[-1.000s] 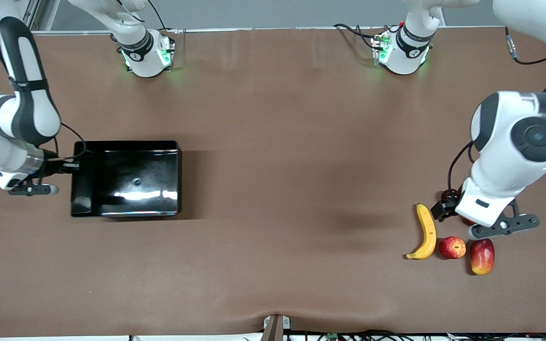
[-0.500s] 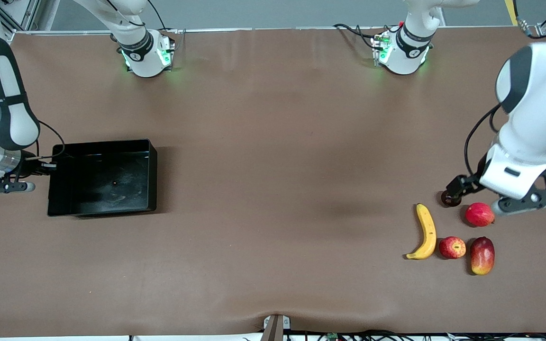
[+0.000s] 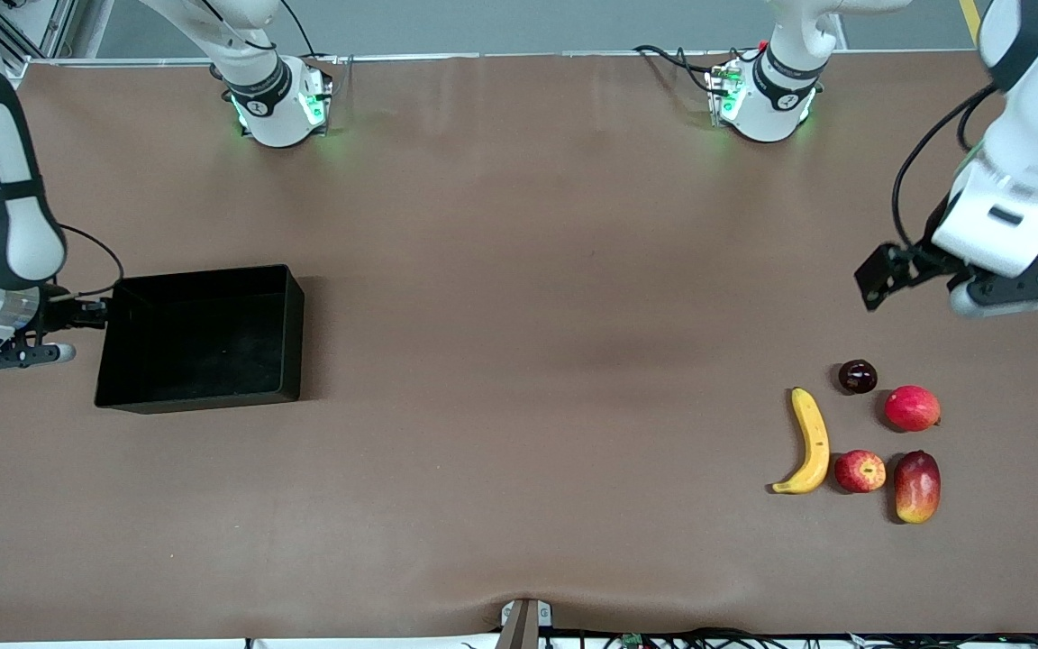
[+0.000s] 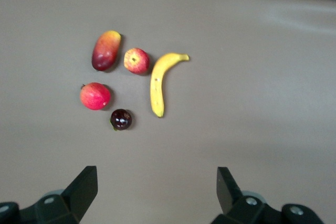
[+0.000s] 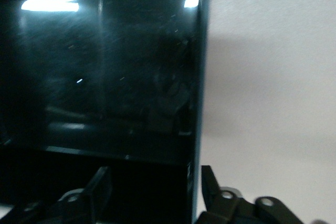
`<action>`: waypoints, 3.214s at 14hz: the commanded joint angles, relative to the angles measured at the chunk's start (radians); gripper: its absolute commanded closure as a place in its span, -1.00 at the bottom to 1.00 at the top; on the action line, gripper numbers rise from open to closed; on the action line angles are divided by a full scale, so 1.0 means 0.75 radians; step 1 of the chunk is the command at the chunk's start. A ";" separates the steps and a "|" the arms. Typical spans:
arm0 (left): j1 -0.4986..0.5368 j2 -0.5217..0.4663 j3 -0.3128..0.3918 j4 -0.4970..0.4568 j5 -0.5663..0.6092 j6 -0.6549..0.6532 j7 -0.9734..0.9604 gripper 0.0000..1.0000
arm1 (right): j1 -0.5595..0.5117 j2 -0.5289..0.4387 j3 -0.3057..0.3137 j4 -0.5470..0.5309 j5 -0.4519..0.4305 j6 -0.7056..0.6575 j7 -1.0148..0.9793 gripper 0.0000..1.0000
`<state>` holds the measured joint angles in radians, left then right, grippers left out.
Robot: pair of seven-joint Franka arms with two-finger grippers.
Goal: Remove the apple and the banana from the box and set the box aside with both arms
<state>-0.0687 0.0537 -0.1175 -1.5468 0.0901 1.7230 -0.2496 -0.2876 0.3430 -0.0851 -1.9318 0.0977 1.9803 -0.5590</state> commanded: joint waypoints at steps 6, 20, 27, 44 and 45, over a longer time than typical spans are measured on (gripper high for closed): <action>0.055 -0.272 0.001 -0.222 -0.081 -0.084 0.134 -1.00 | 0.132 0.009 0.011 0.479 -0.210 -0.268 -0.588 -1.00; 0.049 -0.264 0.009 -0.206 -0.081 -0.152 0.120 -1.00 | 0.136 0.077 0.009 0.690 -0.216 -0.324 -0.470 -1.00; 0.049 -0.278 0.005 -0.196 -0.079 -0.152 0.128 -1.00 | 0.303 -0.158 0.068 0.731 -0.196 -0.881 0.371 -1.00; 0.049 -0.233 0.009 -0.136 -0.079 -0.150 0.124 -1.00 | 0.361 -0.455 0.054 0.614 -0.051 -0.871 0.443 -1.00; 0.047 -0.231 0.009 -0.134 -0.073 -0.150 0.116 -1.00 | 0.361 -0.453 0.054 0.614 -0.049 -0.871 0.443 -1.00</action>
<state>-0.0344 -0.1346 -0.1120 -1.6753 0.0459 1.6213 -0.1585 -0.0178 0.0241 -0.0380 -1.4480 0.0401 1.3178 -0.2446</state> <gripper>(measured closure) 0.000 0.000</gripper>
